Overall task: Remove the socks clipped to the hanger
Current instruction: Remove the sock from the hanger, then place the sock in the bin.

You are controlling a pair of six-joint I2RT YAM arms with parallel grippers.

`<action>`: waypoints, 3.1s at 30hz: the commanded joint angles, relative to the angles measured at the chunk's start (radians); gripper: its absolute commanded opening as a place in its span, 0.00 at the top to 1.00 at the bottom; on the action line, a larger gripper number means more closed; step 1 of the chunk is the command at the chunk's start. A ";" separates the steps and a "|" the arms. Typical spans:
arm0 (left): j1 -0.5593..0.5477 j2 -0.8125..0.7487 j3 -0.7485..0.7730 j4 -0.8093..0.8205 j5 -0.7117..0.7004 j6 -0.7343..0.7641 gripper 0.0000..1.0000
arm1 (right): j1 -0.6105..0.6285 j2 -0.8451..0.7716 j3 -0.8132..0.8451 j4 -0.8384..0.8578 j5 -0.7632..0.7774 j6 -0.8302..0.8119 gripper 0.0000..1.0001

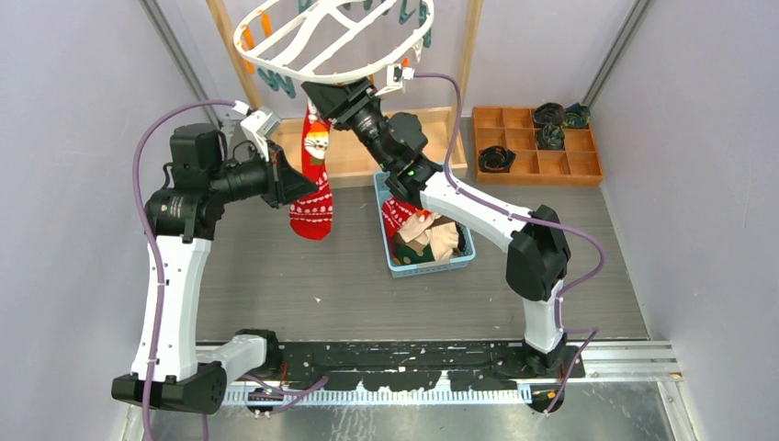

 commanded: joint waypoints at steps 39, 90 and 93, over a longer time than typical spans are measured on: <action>-0.006 -0.076 -0.077 -0.096 0.026 0.049 1.00 | 0.207 -0.590 -0.832 0.021 -0.310 -0.631 0.00; 0.279 0.104 -0.022 -0.263 -0.194 0.149 0.00 | -0.218 -0.860 -0.693 -1.156 -0.318 -0.438 0.99; 0.279 0.076 -0.036 -0.268 -0.214 0.165 0.00 | -0.283 -0.722 -0.683 -1.071 -0.359 -0.463 0.99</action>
